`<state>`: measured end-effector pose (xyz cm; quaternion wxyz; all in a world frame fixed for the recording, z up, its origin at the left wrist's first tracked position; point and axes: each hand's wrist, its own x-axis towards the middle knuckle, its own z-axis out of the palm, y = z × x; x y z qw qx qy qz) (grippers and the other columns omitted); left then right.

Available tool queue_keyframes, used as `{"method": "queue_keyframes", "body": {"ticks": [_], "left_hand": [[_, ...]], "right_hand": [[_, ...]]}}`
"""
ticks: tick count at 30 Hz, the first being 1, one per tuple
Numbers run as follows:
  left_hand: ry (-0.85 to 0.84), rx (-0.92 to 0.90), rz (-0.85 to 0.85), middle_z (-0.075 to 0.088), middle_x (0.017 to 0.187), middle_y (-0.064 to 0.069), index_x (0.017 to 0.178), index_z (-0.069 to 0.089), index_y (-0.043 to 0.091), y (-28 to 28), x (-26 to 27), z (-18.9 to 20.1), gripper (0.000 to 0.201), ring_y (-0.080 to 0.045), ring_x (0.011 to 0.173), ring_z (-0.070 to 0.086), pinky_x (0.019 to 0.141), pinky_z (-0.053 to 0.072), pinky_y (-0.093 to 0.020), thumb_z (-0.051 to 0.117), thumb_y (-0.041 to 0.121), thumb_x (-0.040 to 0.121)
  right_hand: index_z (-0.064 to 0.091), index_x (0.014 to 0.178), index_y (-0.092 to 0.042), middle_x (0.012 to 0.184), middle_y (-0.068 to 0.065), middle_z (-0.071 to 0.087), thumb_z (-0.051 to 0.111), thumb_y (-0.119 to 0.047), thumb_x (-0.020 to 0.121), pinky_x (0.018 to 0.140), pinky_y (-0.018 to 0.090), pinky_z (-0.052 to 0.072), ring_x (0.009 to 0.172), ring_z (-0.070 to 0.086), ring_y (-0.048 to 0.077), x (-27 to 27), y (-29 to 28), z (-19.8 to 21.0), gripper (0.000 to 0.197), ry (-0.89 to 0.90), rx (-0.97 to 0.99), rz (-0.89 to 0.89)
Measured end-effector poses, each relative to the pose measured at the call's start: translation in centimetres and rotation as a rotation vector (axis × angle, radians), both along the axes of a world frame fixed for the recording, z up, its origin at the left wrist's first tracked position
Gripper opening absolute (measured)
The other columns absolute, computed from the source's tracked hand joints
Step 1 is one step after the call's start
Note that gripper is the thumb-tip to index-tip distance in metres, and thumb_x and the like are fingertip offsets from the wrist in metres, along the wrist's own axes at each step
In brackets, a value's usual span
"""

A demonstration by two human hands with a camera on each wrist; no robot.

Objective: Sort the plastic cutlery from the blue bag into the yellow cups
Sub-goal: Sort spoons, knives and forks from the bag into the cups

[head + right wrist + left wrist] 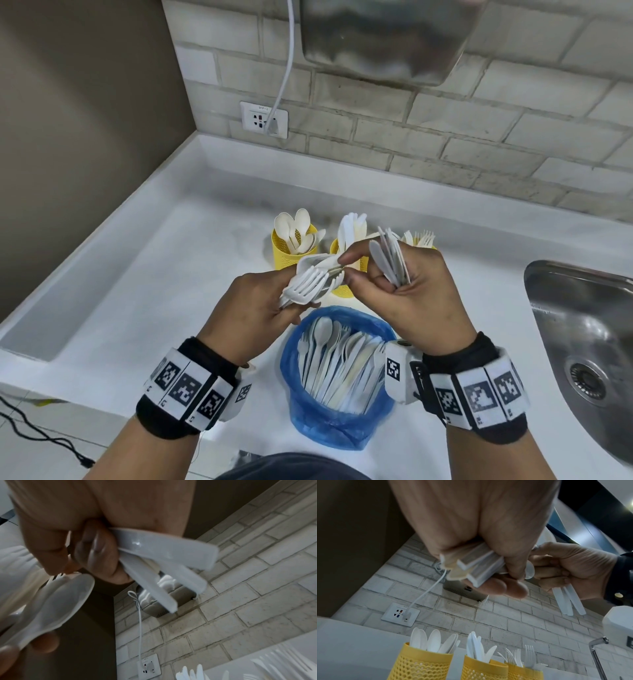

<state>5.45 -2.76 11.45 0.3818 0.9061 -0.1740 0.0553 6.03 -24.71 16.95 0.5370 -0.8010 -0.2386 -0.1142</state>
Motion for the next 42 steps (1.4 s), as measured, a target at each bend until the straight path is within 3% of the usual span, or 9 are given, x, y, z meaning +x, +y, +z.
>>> {"method": "queue_keyframes", "body": {"ticks": [7, 16, 19, 24, 28, 30, 33, 38, 42], "left_hand": [[-0.001, -0.013, 0.003, 0.077, 0.089, 0.012, 0.112, 0.066, 0.035, 0.0, 0.0, 0.1, 0.034, -0.007, 0.070, 0.070, 0.069, 0.059, -0.038, 0.051, 0.047, 0.084], [-0.054, -0.019, 0.007, 0.076, 0.084, 0.011, 0.106, 0.066, 0.034, 0.3, 0.2, -0.4, 0.027, -0.012, 0.070, 0.070, 0.065, 0.058, -0.040, 0.055, 0.035, 0.081], [-0.055, -0.015, 0.015, 0.076, 0.083, 0.012, 0.106, 0.067, 0.033, 0.7, 0.2, -0.6, 0.026, -0.011, 0.068, 0.069, 0.065, 0.058, -0.040, 0.064, 0.024, 0.082], [-0.039, -0.028, 0.013, 0.076, 0.082, 0.012, 0.107, 0.063, 0.035, 0.8, 0.3, -0.6, 0.032, -0.005, 0.067, 0.069, 0.067, 0.058, -0.038, 0.063, 0.019, 0.080], [-0.045, -0.010, 0.001, 0.075, 0.083, 0.012, 0.107, 0.064, 0.034, 0.8, 0.4, -0.7, 0.029, -0.007, 0.068, 0.069, 0.066, 0.058, -0.039, 0.066, 0.020, 0.082], [-0.057, -0.021, 0.000, 0.076, 0.084, 0.015, 0.109, 0.064, 0.036, 0.9, 0.4, -0.6, 0.029, -0.003, 0.067, 0.068, 0.068, 0.058, -0.036, 0.069, 0.019, 0.086], [-0.088, -0.040, -0.014, 0.073, 0.087, 0.027, 0.115, 0.066, 0.036, 0.7, 0.2, -0.3, 0.027, 0.002, 0.063, 0.067, 0.068, 0.056, -0.022, 0.073, 0.021, 0.093], [-0.063, -0.067, -0.060, 0.074, 0.089, 0.025, 0.109, 0.064, 0.041, 0.4, 0.0, 0.3, 0.015, 0.002, 0.061, 0.067, 0.065, 0.054, -0.017, 0.067, 0.035, 0.095], [-0.017, -0.049, -0.040, 0.063, 0.074, 0.040, 0.096, 0.061, 0.046, 0.2, -0.3, 0.8, 0.002, 0.000, 0.063, 0.068, 0.064, 0.046, -0.007, 0.060, 0.045, 0.094]], "right_hand": [[0.073, 0.094, -0.010, 0.051, -0.009, 0.041, 0.076, 0.000, 0.088, 0.062, 0.023, 0.045, 0.047, 0.040, 0.011, -0.2, 0.1, 0.3, 0.012, -0.003, -0.019, 0.038], [0.072, 0.092, -0.010, 0.053, -0.015, 0.039, 0.074, -0.011, 0.092, 0.058, 0.026, 0.045, 0.052, 0.040, 0.004, -0.2, 0.1, 0.2, 0.003, 0.022, 0.039, 0.068], [0.069, 0.092, -0.015, 0.057, -0.017, 0.049, 0.071, -0.005, 0.092, 0.063, 0.017, 0.045, 0.054, 0.051, 0.001, -0.1, -0.1, 0.0, 0.011, 0.056, 0.149, 0.049], [0.069, 0.098, -0.021, 0.057, 0.010, 0.041, 0.074, -0.013, 0.091, 0.059, 0.024, 0.043, 0.053, 0.042, 0.017, -0.1, 0.0, -0.1, 0.012, 0.130, 0.245, 0.057], [0.072, 0.096, -0.013, 0.056, -0.002, 0.051, 0.076, -0.013, 0.086, 0.064, 0.022, 0.047, 0.055, 0.050, 0.011, -0.1, 0.4, -0.3, 0.011, 0.143, 0.233, 0.083], [0.071, 0.093, -0.009, 0.067, -0.008, 0.068, 0.073, -0.011, 0.086, 0.061, 0.014, 0.048, 0.058, 0.060, 0.002, 0.0, 0.4, -0.3, 0.008, 0.150, 0.299, 0.079], [0.067, 0.094, -0.009, 0.069, -0.015, 0.067, 0.068, -0.007, 0.088, 0.057, 0.009, 0.044, 0.056, 0.059, -0.002, 0.1, 0.3, -0.6, 0.006, 0.152, 0.395, 0.092], [0.073, 0.094, -0.007, 0.082, -0.010, 0.075, 0.071, -0.006, 0.086, 0.068, 0.014, 0.051, 0.071, 0.068, 0.003, 0.1, 0.7, 0.0, 0.008, 0.133, 0.277, 0.135], [0.072, 0.085, -0.009, 0.055, -0.004, 0.051, 0.075, -0.030, 0.089, 0.045, 0.022, 0.037, 0.043, 0.042, 0.009, 0.4, 0.6, -0.5, 0.022, 0.221, 0.398, 0.034]]}}
